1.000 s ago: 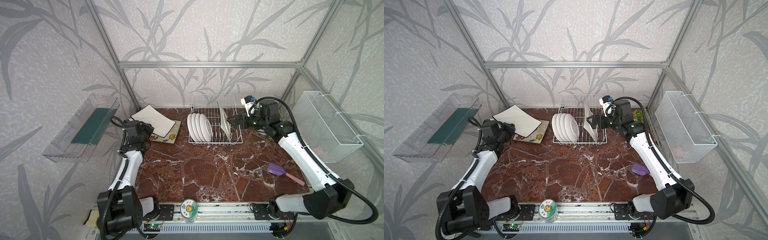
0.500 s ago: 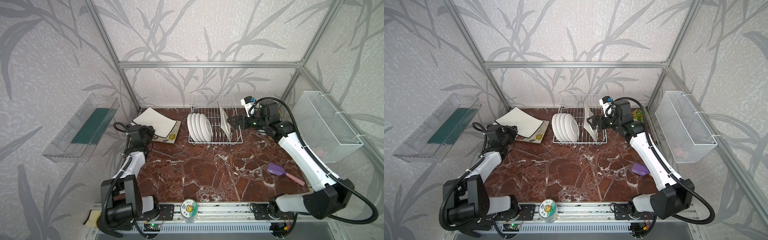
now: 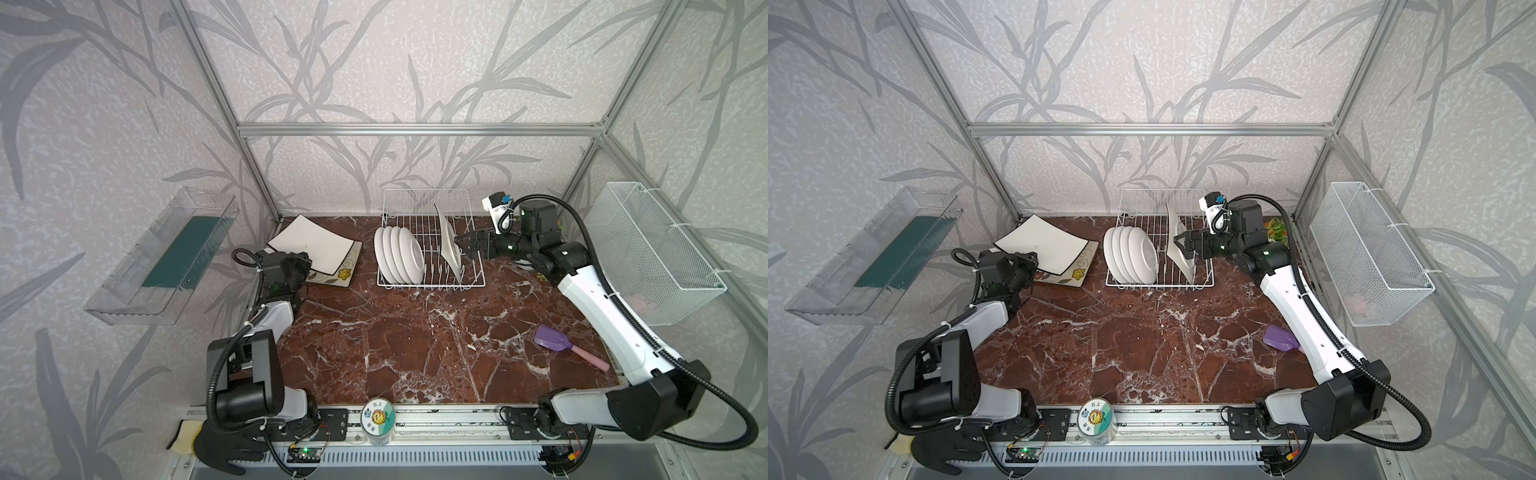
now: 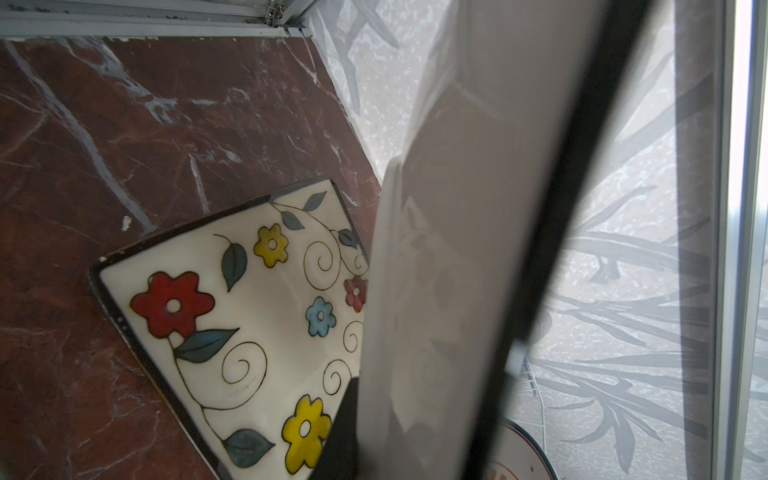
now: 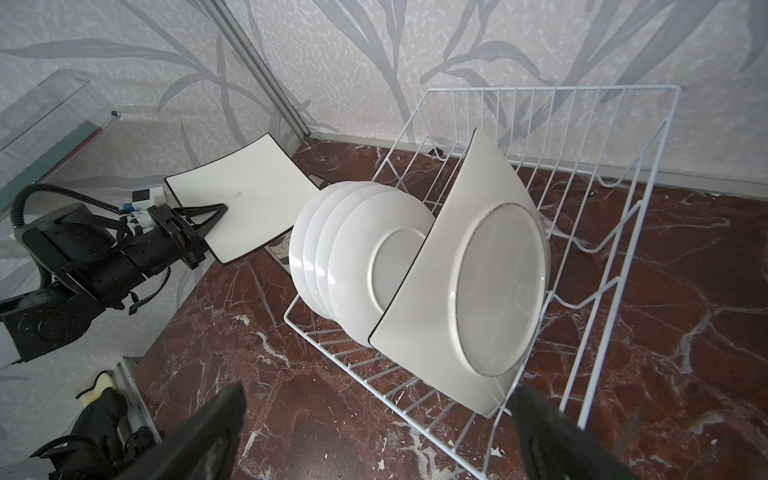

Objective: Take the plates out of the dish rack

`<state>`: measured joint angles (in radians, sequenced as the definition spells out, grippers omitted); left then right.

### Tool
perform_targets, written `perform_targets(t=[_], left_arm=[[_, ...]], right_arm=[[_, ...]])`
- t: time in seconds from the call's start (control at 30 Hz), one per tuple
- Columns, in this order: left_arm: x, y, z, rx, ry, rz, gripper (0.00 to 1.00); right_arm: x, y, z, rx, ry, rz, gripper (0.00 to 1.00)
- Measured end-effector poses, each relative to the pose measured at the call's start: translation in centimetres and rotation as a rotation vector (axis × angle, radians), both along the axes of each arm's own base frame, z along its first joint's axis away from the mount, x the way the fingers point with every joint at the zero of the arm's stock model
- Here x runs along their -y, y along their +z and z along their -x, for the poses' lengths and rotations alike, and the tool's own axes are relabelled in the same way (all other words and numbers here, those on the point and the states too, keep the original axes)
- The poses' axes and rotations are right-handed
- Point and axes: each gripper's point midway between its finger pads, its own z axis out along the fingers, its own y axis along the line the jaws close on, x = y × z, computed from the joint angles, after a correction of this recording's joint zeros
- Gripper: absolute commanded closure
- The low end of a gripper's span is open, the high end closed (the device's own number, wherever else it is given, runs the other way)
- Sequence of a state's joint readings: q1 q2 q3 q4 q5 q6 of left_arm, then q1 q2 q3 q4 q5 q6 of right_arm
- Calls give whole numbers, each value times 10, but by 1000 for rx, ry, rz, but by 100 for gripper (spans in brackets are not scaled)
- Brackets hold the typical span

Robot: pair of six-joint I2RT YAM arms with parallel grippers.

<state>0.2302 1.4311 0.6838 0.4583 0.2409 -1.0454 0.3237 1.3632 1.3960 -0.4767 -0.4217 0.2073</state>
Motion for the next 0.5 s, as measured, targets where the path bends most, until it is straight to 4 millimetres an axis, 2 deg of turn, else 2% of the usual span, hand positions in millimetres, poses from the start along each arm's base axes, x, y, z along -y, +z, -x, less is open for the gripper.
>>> perform_targets(t=[0.3, 0.5], left_arm=[[3, -24, -12, 17, -19, 64, 100], [2, -27, -13, 24, -19, 67, 100]], right_arm=[[1, 2, 1, 7, -2, 3, 1], [3, 4, 2, 19, -6, 11, 1]])
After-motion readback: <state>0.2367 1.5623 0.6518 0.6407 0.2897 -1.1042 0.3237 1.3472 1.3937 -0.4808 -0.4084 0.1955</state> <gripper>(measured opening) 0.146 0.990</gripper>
